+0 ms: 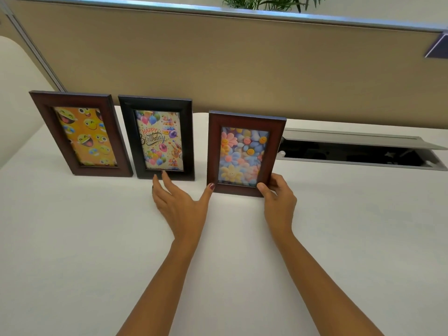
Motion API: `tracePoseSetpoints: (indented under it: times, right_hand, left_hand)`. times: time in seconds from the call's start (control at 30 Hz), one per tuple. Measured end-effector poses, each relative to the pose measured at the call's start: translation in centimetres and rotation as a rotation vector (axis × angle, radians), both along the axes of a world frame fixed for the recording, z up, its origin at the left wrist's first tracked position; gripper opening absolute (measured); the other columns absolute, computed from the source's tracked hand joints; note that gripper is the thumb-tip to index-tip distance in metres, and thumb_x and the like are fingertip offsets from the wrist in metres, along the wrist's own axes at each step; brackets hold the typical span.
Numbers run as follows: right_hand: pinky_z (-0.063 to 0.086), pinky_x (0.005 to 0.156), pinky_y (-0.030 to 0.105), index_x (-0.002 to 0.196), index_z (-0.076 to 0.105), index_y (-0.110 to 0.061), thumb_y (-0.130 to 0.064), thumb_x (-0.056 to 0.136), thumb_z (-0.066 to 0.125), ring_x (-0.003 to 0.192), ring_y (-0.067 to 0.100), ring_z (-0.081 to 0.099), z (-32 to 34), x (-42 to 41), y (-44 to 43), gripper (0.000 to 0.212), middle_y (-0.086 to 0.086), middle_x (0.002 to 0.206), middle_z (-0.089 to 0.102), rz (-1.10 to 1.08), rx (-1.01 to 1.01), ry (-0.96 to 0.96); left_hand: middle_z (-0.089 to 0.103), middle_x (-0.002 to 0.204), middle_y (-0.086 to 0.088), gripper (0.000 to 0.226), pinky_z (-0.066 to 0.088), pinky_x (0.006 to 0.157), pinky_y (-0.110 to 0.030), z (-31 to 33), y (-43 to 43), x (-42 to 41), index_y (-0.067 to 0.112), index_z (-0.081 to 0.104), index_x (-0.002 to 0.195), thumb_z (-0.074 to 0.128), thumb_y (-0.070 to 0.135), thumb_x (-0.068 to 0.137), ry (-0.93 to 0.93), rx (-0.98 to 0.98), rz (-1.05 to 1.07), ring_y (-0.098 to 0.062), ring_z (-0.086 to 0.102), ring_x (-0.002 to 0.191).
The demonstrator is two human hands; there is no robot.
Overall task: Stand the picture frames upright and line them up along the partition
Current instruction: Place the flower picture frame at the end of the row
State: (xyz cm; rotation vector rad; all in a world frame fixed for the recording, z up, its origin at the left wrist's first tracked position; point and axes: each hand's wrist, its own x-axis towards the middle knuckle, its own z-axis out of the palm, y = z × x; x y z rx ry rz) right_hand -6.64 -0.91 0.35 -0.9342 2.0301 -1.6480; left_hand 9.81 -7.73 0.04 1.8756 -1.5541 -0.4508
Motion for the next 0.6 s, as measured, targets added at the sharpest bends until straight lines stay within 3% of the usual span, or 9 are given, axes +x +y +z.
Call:
tracePoseSetpoints:
  times: [0.17,0.6]
  right_hand:
    - [0.046,0.072,-0.001,0.120,0.058,-0.011,-0.015,0.092,0.060,0.094,0.009,0.060,-0.1,0.4,-1.8,0.029,-0.002,0.109,0.064,0.022,-0.010,-0.009]
    - [0.049,0.076,0.003,0.119,0.060,-0.010,-0.015,0.092,0.060,0.094,0.011,0.062,-0.2,0.3,-3.5,0.027,0.000,0.107,0.066,0.091,-0.027,0.022]
  left_hand:
    - [0.006,0.160,-0.015,0.124,0.010,0.117,-0.044,-0.6,-1.1,0.8,0.009,0.001,0.149,0.042,0.083,0.059,-0.123,0.087,-0.003,-0.033,0.006,0.147]
    - [0.008,0.159,-0.019,0.116,0.007,0.118,-0.044,-1.0,-1.6,0.3,0.004,0.004,0.149,0.045,0.079,0.071,-0.190,0.083,0.059,-0.035,0.007,0.146]
